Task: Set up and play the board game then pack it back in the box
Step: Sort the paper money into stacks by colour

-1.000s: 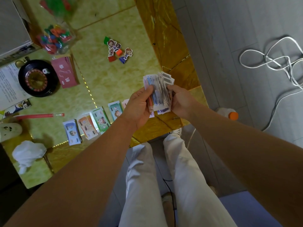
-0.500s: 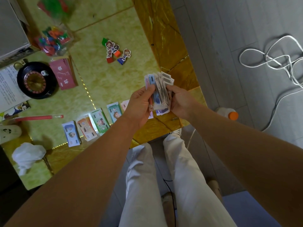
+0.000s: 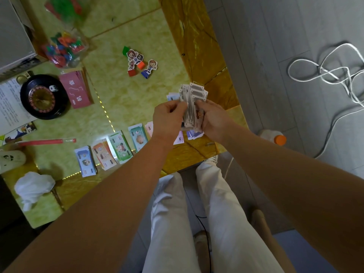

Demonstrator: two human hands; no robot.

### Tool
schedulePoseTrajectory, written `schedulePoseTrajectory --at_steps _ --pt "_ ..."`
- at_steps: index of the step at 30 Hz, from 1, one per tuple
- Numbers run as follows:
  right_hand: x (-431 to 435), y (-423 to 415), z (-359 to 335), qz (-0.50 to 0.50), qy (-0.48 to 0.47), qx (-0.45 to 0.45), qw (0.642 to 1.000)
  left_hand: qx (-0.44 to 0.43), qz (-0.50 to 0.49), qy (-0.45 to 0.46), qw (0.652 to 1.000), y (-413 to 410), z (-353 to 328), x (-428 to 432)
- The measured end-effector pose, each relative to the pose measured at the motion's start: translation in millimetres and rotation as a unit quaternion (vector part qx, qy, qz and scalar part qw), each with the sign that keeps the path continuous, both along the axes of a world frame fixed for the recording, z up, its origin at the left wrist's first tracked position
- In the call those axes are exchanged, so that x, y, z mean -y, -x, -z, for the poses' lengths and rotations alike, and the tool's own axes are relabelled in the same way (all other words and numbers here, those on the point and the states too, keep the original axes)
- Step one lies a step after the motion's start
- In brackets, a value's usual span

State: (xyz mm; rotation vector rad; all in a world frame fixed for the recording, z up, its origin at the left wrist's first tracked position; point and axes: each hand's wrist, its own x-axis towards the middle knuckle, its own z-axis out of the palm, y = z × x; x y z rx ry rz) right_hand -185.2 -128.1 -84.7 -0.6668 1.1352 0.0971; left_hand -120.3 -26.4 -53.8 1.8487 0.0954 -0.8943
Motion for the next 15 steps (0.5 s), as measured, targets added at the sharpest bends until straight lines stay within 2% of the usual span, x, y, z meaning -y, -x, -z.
schedulePoseTrajectory --at_steps 4,9,15 --pt "5 -2 -3 0.005 0.000 0.020 1.000 0.033 0.028 -0.040 0.998 -4 6 -3" --pt "7 -4 -10 0.014 0.003 0.008 1.000 -0.038 -0.035 0.044 0.998 -5 -5 -1" --pt "11 3 -10 0.015 -0.016 -0.016 1.000 -0.009 -0.038 0.028 0.999 -6 -1 -2"
